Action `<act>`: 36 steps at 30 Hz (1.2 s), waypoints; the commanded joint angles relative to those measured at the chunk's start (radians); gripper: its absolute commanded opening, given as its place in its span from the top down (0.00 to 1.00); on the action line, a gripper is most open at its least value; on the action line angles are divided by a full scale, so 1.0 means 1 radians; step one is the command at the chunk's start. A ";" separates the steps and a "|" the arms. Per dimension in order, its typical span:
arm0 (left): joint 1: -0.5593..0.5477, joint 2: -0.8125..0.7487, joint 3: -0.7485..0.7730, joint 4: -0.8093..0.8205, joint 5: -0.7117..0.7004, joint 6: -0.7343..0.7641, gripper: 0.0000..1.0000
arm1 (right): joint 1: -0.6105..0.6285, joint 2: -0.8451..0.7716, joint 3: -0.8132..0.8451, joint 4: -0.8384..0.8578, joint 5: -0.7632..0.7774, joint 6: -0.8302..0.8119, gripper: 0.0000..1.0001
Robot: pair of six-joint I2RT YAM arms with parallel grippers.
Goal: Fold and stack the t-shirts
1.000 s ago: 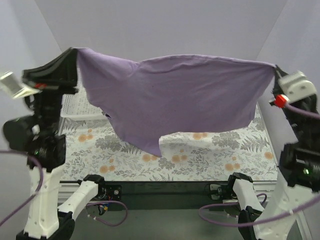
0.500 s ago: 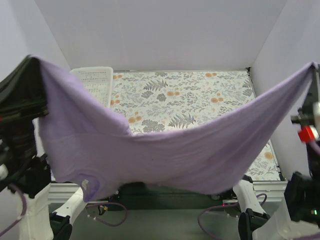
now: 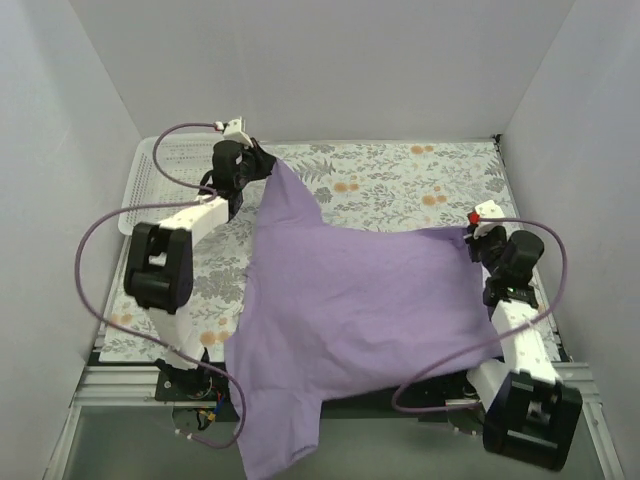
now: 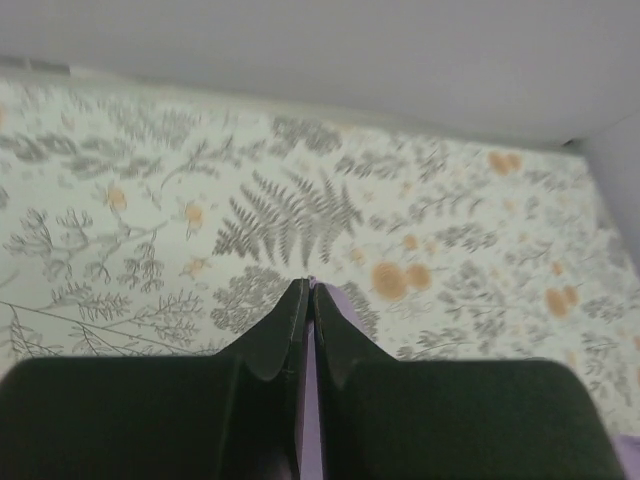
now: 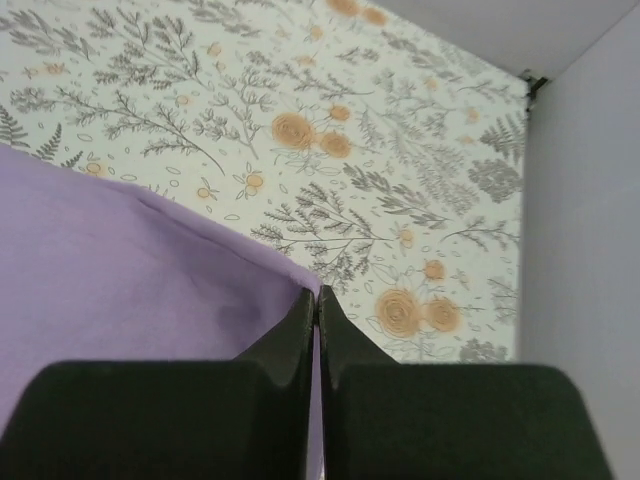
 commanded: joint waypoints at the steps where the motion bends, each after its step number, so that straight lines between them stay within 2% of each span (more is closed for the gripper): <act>1: 0.017 0.160 0.205 0.005 0.029 0.030 1.00 | 0.008 0.173 -0.031 0.589 -0.047 0.028 0.99; 3: 0.024 0.287 0.284 -0.029 0.026 0.031 1.00 | 0.002 0.280 -0.031 0.663 -0.077 -0.016 0.99; 7: 0.025 0.404 0.410 -0.094 0.017 0.008 1.00 | -0.014 0.435 0.064 0.630 -0.059 -0.050 0.99; 12: 0.027 0.438 0.448 -0.115 0.003 -0.009 1.00 | -0.015 0.638 0.205 0.550 -0.051 -0.021 0.99; 15: 0.028 0.433 0.461 -0.135 -0.005 -0.003 1.00 | -0.015 0.733 0.253 0.529 0.018 0.021 0.99; 19: 0.030 0.389 0.455 -0.123 0.007 0.001 1.00 | -0.015 0.781 0.293 0.519 0.076 0.042 0.99; 21: 0.030 0.326 0.435 -0.115 0.023 0.011 1.00 | -0.015 0.752 0.282 0.510 0.065 0.039 0.99; 23: 0.030 0.253 0.349 -0.077 0.030 0.020 1.00 | -0.017 0.711 0.255 0.472 0.042 0.025 0.99; 26: 0.028 0.040 0.191 -0.005 0.033 0.028 1.00 | -0.017 0.574 0.198 0.426 -0.031 0.000 0.99; 29: -0.015 -0.283 0.080 0.001 0.053 0.045 1.00 | -0.023 0.360 0.178 0.310 -0.106 0.002 0.99; 30: -0.042 -0.345 0.051 0.001 0.058 0.042 1.00 | -0.026 0.326 0.190 0.223 -0.108 0.009 0.99; 32: -0.103 -0.433 0.010 -0.012 0.057 0.072 1.00 | -0.050 0.270 0.218 0.141 -0.119 0.028 0.99; 33: -0.171 -0.474 0.008 -0.032 0.020 0.094 1.00 | -0.058 0.221 0.225 0.124 -0.114 0.035 0.99; 36: -0.153 -0.496 -0.032 -0.097 -0.078 0.123 1.00 | -0.069 0.158 0.233 0.110 -0.048 0.042 0.99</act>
